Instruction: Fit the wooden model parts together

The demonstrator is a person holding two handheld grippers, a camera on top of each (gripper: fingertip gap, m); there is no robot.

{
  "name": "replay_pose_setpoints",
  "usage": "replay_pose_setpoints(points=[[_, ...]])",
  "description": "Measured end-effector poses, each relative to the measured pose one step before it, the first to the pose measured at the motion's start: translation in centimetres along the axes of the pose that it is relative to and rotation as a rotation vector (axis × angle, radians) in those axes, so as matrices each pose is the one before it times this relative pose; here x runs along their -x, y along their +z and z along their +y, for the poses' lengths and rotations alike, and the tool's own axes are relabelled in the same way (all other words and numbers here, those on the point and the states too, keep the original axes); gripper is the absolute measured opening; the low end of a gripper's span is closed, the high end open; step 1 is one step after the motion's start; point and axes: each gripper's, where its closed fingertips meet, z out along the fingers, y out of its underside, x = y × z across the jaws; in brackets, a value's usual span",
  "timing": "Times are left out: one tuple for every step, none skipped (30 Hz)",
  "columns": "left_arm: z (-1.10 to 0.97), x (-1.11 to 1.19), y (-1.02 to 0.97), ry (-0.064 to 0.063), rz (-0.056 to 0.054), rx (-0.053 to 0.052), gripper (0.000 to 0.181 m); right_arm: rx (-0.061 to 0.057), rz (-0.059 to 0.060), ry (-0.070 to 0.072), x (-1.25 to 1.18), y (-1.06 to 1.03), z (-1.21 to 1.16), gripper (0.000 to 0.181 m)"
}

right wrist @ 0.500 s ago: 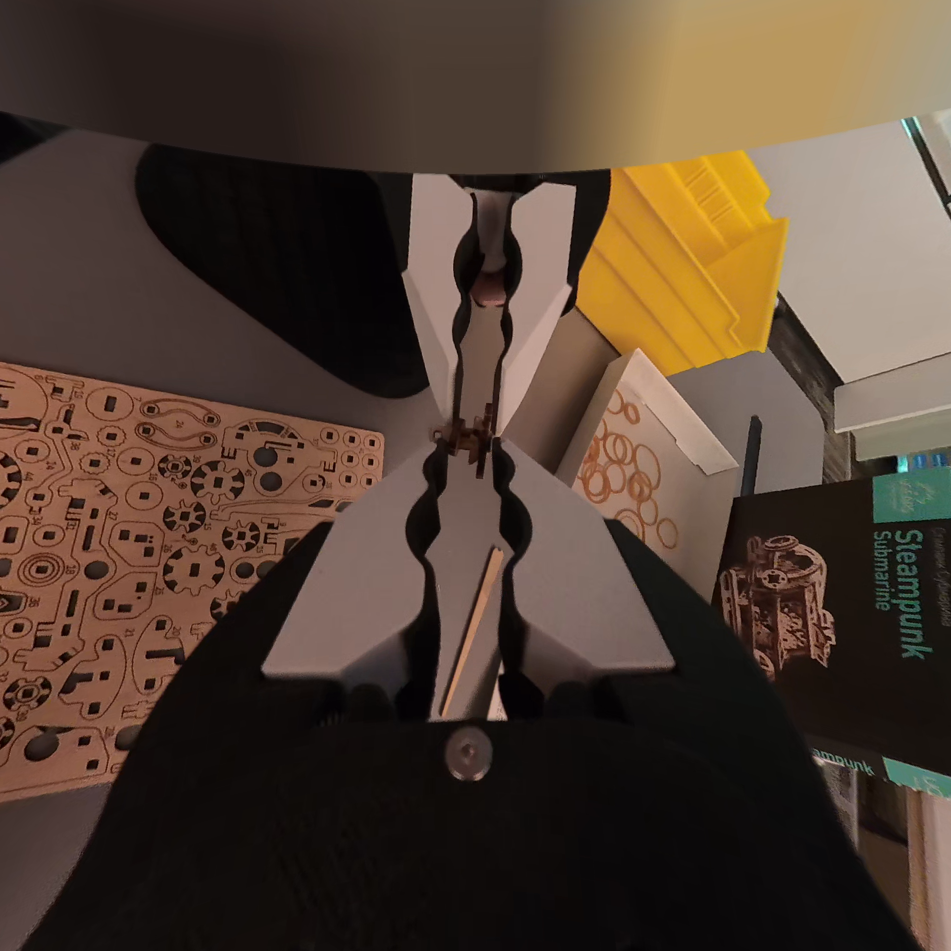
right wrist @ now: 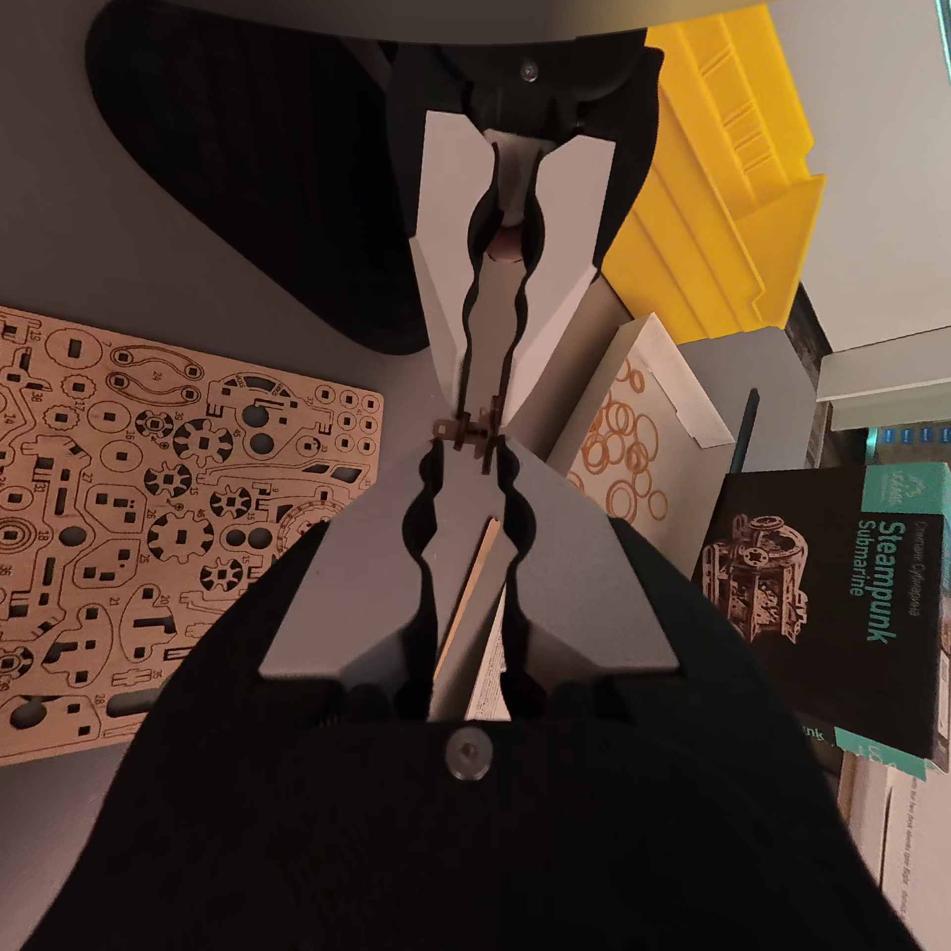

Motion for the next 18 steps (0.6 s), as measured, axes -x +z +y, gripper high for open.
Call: replay_pose_setpoints(points=[[-0.014, -0.056, 0.020, -0.0020, 0.0021, -0.0011, 0.011, 0.0129, 0.0007, -0.0027, 0.057, 0.155, 0.076, 0.020], [0.046, -0.059, 0.035, -0.0023, 0.0028, 0.0025, 0.011, 0.0117, 0.0030, -0.0068, 0.050, 0.134, 0.051, 0.020], [0.101, 0.012, 0.017, 0.0021, -0.0014, 0.0057, 0.011, 0.0157, 0.0087, -0.0097, -0.036, 0.105, 0.103, 0.020], [0.092, 0.001, 0.014, 0.0022, -0.0001, 0.0046, 0.011, 0.0121, 0.0063, -0.0092, -0.009, 0.086, 0.056, 0.020], [0.034, -0.080, 0.008, -0.0023, 0.0064, 0.0025, 0.011, 0.0077, -0.0028, -0.0063, 0.112, 0.049, -0.005, 0.020], [0.009, -0.072, 0.009, -0.0016, 0.0055, 0.0010, 0.010, 0.0062, 0.0010, -0.0062, 0.048, 0.023, -0.001, 0.020], [-0.026, -0.094, 0.019, 0.0005, 0.0044, -0.0019, 0.011, 0.0071, 0.0033, -0.0073, -0.008, -0.001, 0.059, 0.018], [-0.040, -0.102, 0.031, -0.0020, 0.0048, -0.0026, 0.011, 0.0039, -0.0030, -0.0074, 0.083, -0.012, 0.015, 0.017], [0.019, -0.066, 0.043, -0.0021, 0.0024, 0.0003, 0.011, 0.0048, -0.0038, -0.0016, 0.067, 0.003, 0.042, 0.017], [0.043, -0.038, 0.022, -0.0001, 0.0013, 0.0020, 0.011, 0.0038, -0.0022, 0.0017, 0.028, 0.035, 0.044, 0.017], [0.053, -0.024, 0.013, 0.0003, 0.0015, 0.0029, 0.011, 0.0000, -0.0012, 0.0030, 0.020, 0.075, 0.022, 0.017], [0.069, -0.020, 0.005, -0.0004, 0.0030, 0.0034, 0.011, -0.0012, -0.0023, 0.0040, 0.032, 0.085, 0.041, 0.017], [0.055, -0.037, 0.015, -0.0042, 0.0035, 0.0017, 0.011, -0.0023, -0.0050, 0.0074, 0.037, 0.063, 0.057, 0.016], [0.001, 0.057, 0.003, -0.0068, -0.0019, -0.0019, 0.011, -0.0063, 0.0014, 0.0116, -0.104, 0.035, 0.038, 0.016], [-0.102, 0.169, -0.032, -0.0064, -0.0078, -0.0094, 0.011, -0.0126, 0.0031, 0.0152, -0.171, -0.023, -0.033, 0.016], [-0.225, 0.186, -0.088, -0.0076, -0.0086, -0.0180, 0.013, -0.0236, 0.0080, 0.0183, -0.274, -0.113, -0.166, 0.015], [-0.209, 0.264, -0.102, -0.0114, -0.0092, -0.0154, 0.018, -0.0237, -0.0009, 0.0214, -0.187, -0.150, -0.170, 0.015], [-0.070, 0.327, -0.077, -0.0158, -0.0106, -0.0043, 0.027, -0.0190, 0.0102, 0.0202, -0.345, -0.190, -0.120, 0.015]])
